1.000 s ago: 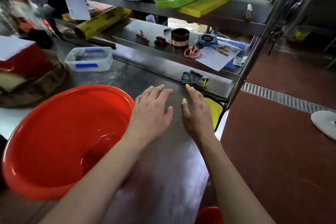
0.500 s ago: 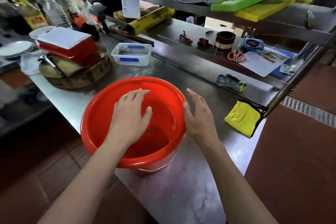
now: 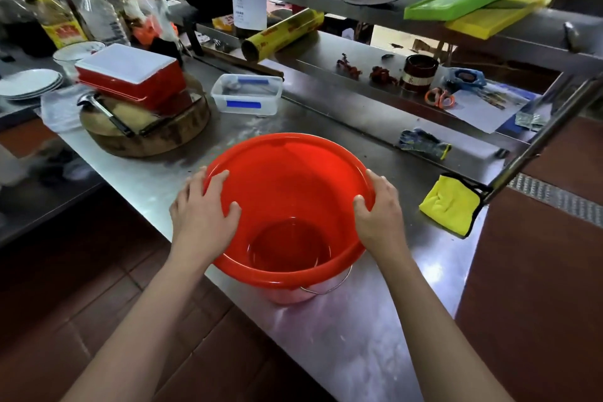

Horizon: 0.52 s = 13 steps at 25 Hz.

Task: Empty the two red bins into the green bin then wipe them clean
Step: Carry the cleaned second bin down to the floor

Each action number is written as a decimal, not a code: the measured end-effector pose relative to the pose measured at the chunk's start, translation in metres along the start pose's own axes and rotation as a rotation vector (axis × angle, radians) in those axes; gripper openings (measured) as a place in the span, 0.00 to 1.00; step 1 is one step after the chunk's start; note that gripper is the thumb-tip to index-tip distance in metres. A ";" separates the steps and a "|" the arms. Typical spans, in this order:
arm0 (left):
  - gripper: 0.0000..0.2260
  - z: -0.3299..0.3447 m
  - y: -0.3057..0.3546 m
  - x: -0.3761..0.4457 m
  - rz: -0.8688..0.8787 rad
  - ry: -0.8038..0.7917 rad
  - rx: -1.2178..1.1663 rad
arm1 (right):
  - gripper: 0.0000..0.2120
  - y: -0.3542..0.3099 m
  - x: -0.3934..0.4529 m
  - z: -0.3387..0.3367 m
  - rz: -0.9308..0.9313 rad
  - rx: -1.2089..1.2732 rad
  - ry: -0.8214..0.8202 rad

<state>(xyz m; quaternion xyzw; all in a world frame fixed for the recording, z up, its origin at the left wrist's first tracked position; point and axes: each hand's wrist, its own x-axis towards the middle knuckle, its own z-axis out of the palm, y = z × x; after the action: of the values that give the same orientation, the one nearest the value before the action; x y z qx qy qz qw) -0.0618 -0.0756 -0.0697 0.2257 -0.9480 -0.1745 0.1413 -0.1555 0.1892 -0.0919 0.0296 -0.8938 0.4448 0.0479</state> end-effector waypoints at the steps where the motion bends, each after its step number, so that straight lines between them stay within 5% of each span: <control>1: 0.27 0.002 -0.006 0.000 -0.003 -0.020 -0.014 | 0.27 0.000 -0.002 0.003 0.018 0.002 0.006; 13: 0.23 0.015 -0.023 0.000 -0.039 -0.123 -0.324 | 0.31 0.002 -0.032 0.005 0.098 0.017 0.114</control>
<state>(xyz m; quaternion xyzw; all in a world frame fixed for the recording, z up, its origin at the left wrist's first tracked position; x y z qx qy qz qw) -0.0580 -0.0904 -0.0920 0.2071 -0.9098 -0.3411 0.1140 -0.1244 0.1870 -0.1004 -0.0391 -0.8862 0.4553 0.0766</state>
